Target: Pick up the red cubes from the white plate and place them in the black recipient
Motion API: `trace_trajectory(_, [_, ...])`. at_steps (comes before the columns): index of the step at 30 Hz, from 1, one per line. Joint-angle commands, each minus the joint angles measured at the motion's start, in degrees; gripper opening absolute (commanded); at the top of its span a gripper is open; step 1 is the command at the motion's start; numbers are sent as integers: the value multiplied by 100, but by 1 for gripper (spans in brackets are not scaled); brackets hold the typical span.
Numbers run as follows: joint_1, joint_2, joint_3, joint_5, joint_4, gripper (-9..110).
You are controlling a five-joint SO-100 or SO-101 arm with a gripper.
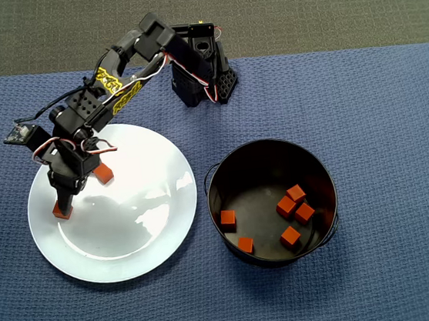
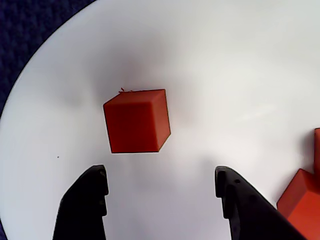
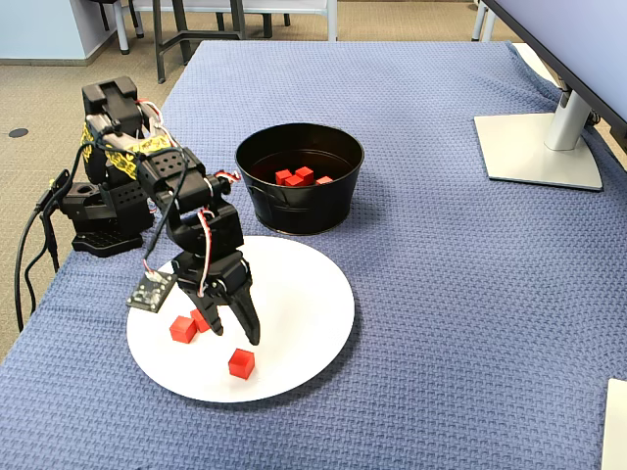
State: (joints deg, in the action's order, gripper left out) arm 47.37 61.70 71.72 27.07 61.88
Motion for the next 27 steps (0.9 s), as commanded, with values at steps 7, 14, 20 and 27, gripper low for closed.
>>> trace_trajectory(7, [88, -431, -1257, -97, 343, 20])
trace_trajectory(14, [176, -861, -1854, -70, 598, 21])
trace_trajectory(20, [220, -1204, -2268, 9, 729, 18])
trace_trajectory(27, [255, -1468, -2593, 70, 861, 15])
